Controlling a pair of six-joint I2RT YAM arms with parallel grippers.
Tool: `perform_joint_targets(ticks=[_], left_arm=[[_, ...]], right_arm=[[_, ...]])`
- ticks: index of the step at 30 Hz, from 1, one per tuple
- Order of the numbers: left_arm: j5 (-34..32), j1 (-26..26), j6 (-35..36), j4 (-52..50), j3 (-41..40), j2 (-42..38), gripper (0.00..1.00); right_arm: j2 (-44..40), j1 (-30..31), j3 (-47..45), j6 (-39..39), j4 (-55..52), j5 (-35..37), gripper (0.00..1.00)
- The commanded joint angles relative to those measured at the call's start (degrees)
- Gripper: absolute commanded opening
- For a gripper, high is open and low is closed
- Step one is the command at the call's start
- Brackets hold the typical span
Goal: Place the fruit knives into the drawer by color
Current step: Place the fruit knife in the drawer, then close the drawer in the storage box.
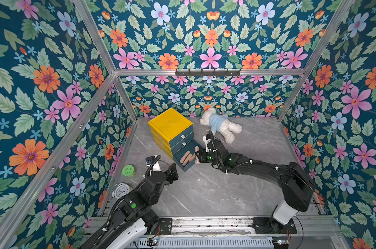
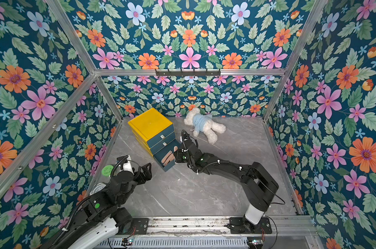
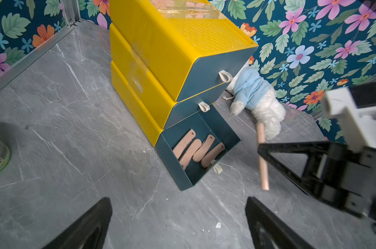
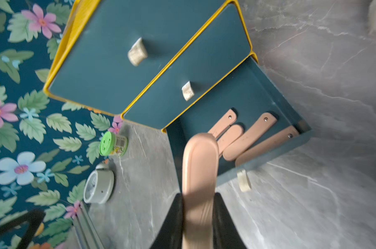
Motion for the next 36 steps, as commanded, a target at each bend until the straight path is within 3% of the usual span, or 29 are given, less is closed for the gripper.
perform_joint_targets(ticks=[1, 7, 15, 27, 36], left_arm=[[-0.18, 0.03, -0.80, 0.47, 0.51, 0.13, 0.99], [0.06, 0.00, -0.88, -0.04, 1.00, 0.26, 0.99], [0.07, 0.02, -0.52, -0.23, 1.96, 0.36, 0.99], [0.02, 0.02, 1.40, 0.92, 5.78, 3.18, 0.99], [0.05, 0.75, 11.69, 8.56, 22.74, 18.40, 0.99]], right_arm=[[4.52, -1.64, 3.52, 9.19, 6.73, -4.42, 0.14], [12.47, -3.24, 9.65, 13.43, 7.32, -6.60, 0.21], [15.15, -4.26, 10.15, 16.16, 9.43, -8.09, 0.47], [3.59, -3.40, 1.40, 11.00, 12.10, -8.35, 0.48], [-3.57, -1.13, -10.50, 10.08, 14.51, -6.94, 0.49]])
